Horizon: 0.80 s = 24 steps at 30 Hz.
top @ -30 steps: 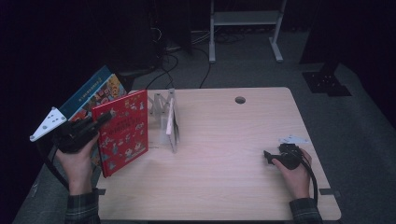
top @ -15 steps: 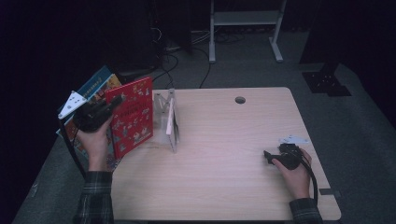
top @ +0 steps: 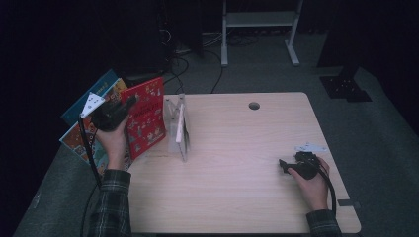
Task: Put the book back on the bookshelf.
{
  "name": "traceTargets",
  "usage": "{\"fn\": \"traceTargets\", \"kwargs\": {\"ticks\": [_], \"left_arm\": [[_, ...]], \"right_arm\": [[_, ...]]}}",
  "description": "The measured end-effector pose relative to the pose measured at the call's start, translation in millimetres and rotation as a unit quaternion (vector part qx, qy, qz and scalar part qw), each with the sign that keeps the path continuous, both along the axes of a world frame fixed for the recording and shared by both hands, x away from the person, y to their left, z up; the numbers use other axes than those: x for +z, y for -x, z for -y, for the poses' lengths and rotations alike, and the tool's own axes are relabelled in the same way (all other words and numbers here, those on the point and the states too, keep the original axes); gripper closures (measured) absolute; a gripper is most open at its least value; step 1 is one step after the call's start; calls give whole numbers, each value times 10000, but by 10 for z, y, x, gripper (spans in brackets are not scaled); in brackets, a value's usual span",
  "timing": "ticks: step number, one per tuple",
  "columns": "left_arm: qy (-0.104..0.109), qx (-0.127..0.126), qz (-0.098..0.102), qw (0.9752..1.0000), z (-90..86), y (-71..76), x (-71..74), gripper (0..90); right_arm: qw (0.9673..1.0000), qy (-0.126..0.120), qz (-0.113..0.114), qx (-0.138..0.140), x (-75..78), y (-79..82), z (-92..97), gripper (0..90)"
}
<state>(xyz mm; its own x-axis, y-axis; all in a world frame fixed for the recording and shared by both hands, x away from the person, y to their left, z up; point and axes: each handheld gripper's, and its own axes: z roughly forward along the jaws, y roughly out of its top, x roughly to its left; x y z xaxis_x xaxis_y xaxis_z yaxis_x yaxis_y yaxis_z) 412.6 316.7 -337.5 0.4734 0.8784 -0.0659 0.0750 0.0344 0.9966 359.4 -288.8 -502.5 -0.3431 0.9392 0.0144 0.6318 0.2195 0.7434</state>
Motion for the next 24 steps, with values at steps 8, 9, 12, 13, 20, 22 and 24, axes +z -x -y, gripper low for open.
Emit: {"fn": "traceTargets", "kwargs": {"ticks": [8,9,12,13,20,22,24], "left_arm": [[-279,53,-29,9996,7,94,-33,792],[-275,61,-36,9996,11,105,-52,792],[-292,69,-87,9995,1,123,-109,792],[-351,67,-131,9993,7,127,-128,793],[-416,132,-210,9988,6,208,-245,792],[-402,153,-255,9987,-17,234,-288,792],[-376,139,-238,9989,-21,261,-301,789]], "right_arm": [[10000,2,-1,-1,0,1,-1,195],[10000,0,1,-1,0,1,-1,195],[10000,1,0,-1,0,1,-1,195],[10000,2,-1,0,0,1,-1,195],[10000,4,-2,-2,1,2,-2,196],[10000,5,0,-2,0,2,-2,196],[10000,1,-3,-4,1,2,-2,196]]}}
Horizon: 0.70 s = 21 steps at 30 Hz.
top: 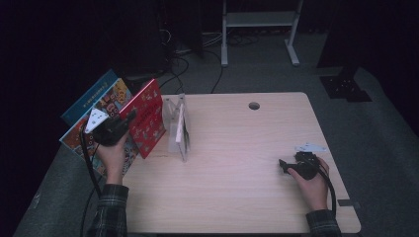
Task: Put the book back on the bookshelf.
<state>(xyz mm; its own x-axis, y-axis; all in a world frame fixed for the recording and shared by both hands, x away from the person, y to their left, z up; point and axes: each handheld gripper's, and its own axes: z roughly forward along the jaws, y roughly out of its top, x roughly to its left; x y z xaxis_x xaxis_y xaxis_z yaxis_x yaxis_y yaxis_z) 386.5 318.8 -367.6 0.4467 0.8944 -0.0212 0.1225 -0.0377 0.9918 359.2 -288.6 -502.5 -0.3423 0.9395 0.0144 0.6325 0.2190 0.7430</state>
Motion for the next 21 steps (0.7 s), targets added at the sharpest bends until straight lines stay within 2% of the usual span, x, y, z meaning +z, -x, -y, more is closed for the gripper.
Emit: {"fn": "traceTargets", "kwargs": {"ticks": [4,8,10,13,18,21], "left_arm": [[-65,-27,-119,9999,14,-2,4,764],[-94,45,-338,9994,-1,-4,-23,578],[-90,96,-339,9993,-8,32,-16,467],[-134,122,-472,9987,-13,79,-16,338],[-255,106,-655,9975,-2,202,-79,190],[-300,122,-634,9975,9,299,-116,126]], "right_arm": [[10000,0,0,1,0,0,0,195],[10000,1,2,2,0,0,0,195],[10000,-1,0,2,0,0,1,195],[10000,-3,2,4,0,0,0,195],[10000,3,3,18,0,0,-1,195],[10000,3,2,22,0,1,-2,195]]}}
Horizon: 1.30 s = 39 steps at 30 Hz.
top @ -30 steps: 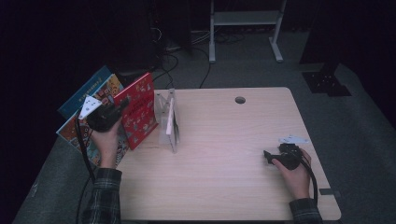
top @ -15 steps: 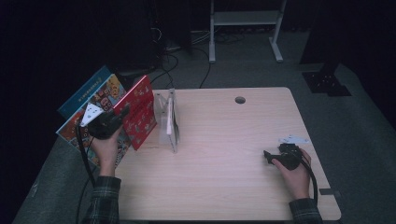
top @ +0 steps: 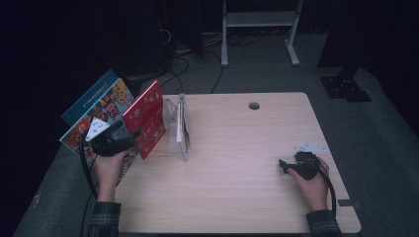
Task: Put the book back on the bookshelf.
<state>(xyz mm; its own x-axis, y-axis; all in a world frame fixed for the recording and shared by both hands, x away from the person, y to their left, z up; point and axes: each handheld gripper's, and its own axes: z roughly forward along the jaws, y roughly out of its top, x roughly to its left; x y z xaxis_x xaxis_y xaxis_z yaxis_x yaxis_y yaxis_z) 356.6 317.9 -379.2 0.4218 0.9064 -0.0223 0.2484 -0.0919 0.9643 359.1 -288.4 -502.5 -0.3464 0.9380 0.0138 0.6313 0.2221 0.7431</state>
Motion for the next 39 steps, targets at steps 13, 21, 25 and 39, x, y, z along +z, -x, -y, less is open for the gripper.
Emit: {"fn": "traceTargets", "kwargs": {"ticks": [13,21,25,39], "left_arm": [[-339,-122,-214,9991,176,353,-210,0],[-469,-335,-623,9964,324,544,-476,0],[-604,-453,-883,9932,416,598,-629,0],[-757,-703,-1362,9853,513,704,-876,0]], "right_arm": [[10000,2,1,13,0,1,0,195],[10000,1,1,12,0,1,0,195],[10000,1,1,13,0,1,0,194],[10000,2,1,14,0,1,0,194]]}}
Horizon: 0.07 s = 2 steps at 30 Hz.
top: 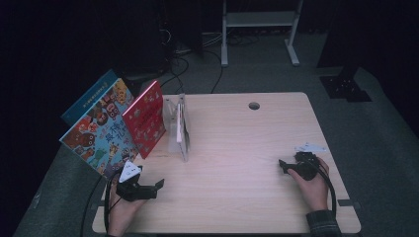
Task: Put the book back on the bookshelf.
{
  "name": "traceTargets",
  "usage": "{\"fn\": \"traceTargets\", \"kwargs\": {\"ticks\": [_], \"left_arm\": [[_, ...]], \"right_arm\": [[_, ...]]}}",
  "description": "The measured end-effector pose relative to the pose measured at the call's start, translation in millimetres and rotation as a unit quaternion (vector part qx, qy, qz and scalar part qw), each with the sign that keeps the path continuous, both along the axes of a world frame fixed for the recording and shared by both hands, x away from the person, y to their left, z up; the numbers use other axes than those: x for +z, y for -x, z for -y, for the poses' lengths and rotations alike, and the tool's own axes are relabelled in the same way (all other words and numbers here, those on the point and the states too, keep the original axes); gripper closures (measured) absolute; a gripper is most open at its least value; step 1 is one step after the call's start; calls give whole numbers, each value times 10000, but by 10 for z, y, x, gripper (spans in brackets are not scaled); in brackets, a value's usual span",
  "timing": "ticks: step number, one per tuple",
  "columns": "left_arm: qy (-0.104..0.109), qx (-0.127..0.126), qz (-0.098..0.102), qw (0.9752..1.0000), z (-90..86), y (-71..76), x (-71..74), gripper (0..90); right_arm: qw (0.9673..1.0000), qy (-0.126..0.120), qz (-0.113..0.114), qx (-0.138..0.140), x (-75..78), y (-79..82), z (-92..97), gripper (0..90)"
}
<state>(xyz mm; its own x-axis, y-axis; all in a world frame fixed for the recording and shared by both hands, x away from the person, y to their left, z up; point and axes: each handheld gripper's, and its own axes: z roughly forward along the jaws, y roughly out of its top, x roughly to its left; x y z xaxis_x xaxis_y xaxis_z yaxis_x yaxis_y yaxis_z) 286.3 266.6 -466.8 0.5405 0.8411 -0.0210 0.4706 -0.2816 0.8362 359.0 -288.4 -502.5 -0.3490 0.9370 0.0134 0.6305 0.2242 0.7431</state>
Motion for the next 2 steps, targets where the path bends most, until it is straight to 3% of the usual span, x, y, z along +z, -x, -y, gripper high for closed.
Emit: {"fn": "traceTargets", "kwargs": {"ticks": [2], "left_arm": [[-33,-12,-10,10000,7,3,-4,0]], "right_arm": [[10000,-2,-1,-2,0,0,0,194]]}}
